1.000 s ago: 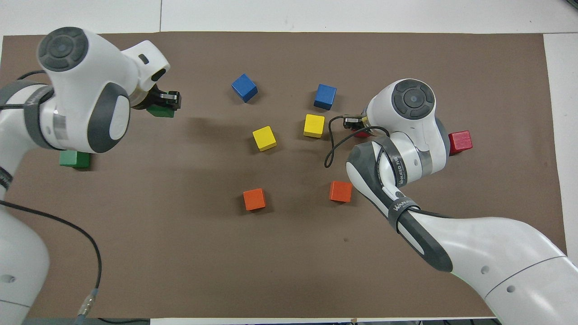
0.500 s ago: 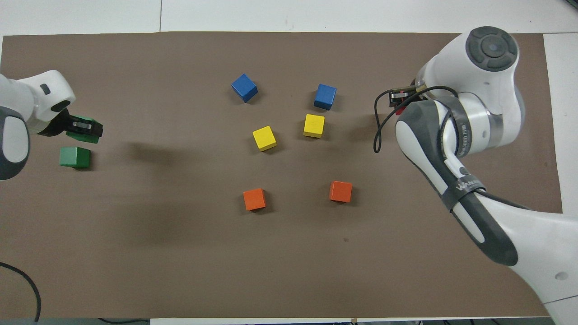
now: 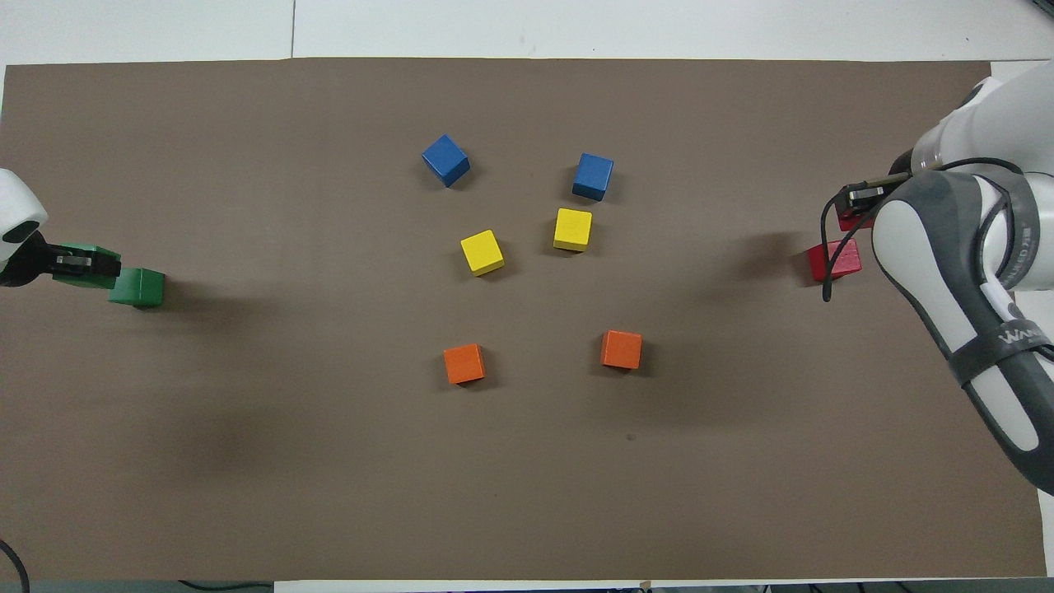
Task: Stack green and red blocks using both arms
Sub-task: 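Set the green block by the other green while the right gripper lowers red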
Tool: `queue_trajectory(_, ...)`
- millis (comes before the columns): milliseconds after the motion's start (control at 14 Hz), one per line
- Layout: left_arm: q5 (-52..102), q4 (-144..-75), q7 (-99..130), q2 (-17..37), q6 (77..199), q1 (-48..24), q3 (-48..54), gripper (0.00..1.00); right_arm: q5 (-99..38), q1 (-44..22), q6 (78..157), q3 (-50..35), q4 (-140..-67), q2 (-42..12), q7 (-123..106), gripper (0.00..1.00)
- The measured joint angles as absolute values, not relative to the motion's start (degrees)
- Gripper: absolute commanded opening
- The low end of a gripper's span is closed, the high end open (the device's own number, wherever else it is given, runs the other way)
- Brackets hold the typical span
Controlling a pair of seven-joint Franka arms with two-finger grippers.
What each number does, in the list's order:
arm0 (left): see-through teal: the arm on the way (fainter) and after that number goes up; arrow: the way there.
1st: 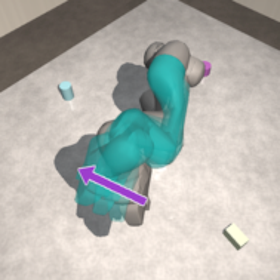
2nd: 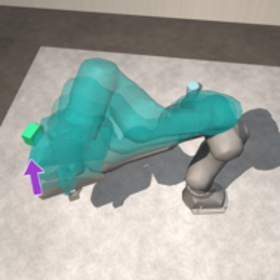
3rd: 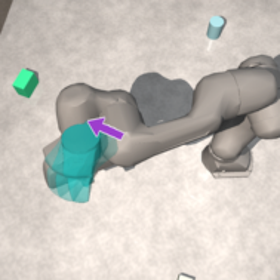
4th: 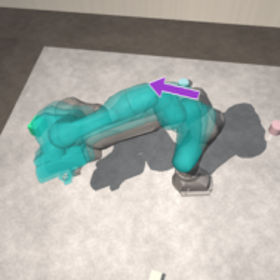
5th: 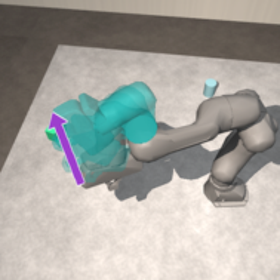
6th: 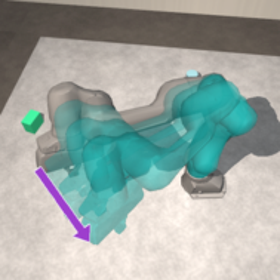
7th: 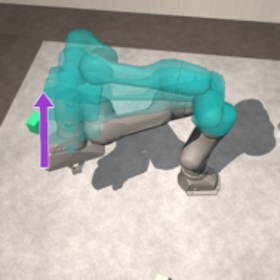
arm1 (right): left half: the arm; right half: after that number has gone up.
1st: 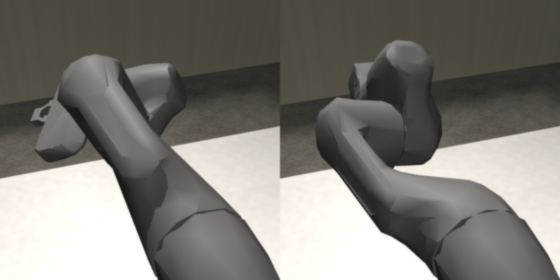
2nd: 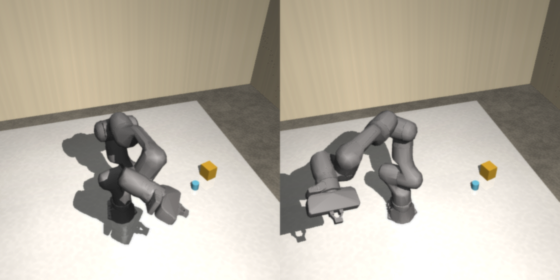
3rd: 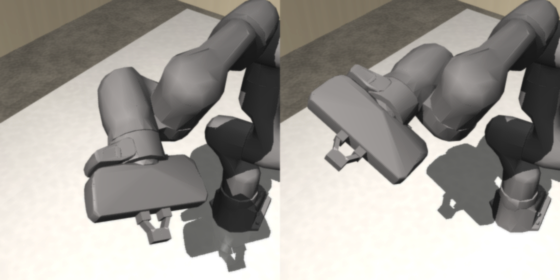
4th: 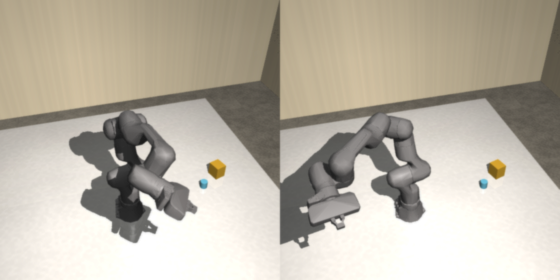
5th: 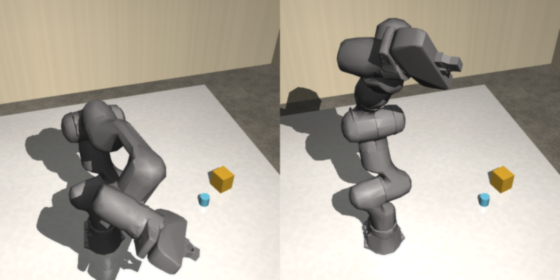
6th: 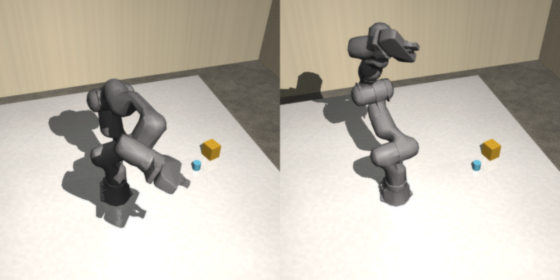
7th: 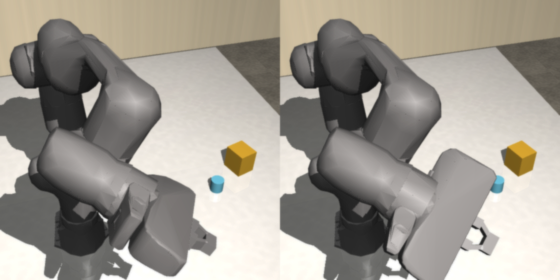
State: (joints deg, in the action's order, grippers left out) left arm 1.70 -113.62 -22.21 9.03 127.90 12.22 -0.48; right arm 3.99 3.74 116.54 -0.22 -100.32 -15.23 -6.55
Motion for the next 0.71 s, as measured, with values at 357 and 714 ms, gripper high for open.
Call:
queue_trajectory(357, 2.3, -119.3, -22.2, 8.9, 136.5, 13.1, -0.3, 0.0, 3.9, 5.4, 122.8, -0.2, -109.7, -10.9, -7.9, 0.0)
queue_trajectory(714, 4.6, -121.6, -22.2, 8.9, 139.6, 13.1, -0.3, 0.0, 3.8, 5.4, 126.6, -0.4, -113.5, -9.7, -7.9, 0.0)
